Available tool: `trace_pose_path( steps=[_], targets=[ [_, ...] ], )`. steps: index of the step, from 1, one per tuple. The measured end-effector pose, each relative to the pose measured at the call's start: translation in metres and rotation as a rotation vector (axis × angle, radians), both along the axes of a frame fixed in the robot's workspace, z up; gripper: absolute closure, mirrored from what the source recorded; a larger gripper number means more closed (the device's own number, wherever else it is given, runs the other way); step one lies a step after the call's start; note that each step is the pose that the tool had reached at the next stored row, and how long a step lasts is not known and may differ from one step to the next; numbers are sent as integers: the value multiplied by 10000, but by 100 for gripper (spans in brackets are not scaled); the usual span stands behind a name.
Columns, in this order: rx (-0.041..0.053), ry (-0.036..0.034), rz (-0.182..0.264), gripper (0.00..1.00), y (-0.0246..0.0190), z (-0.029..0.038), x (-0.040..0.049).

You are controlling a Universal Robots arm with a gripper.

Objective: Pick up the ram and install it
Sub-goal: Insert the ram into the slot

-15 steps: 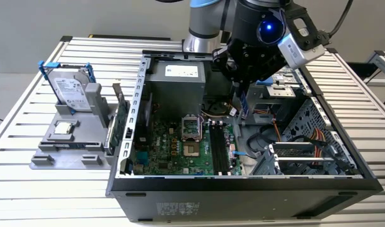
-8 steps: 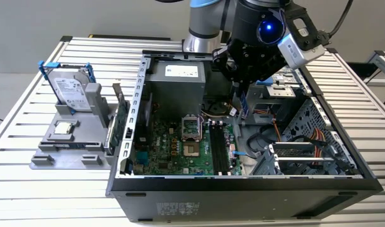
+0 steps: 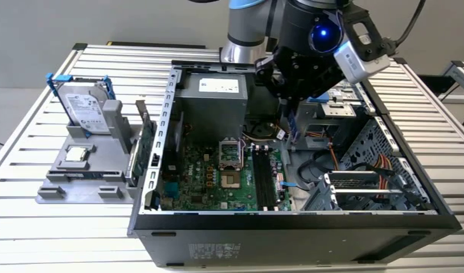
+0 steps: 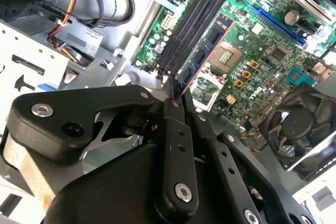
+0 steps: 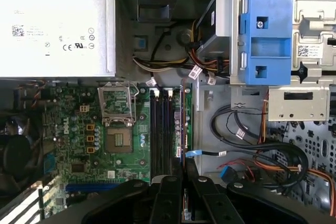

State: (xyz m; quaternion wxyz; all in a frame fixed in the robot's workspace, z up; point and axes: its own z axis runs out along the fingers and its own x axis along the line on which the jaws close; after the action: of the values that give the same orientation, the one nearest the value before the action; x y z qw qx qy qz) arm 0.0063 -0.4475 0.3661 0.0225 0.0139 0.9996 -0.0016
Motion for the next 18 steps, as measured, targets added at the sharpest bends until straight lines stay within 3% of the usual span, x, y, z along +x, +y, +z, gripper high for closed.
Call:
trace_pose_path(
  steps=[3, 12, 18],
  targets=[
    [0, 49, -53, 100, 0, -2, 0],
    [107, 49, -82, 100, 0, -8, 5],
    [112, 48, -475, 100, 0, -12, 5]
  ],
)
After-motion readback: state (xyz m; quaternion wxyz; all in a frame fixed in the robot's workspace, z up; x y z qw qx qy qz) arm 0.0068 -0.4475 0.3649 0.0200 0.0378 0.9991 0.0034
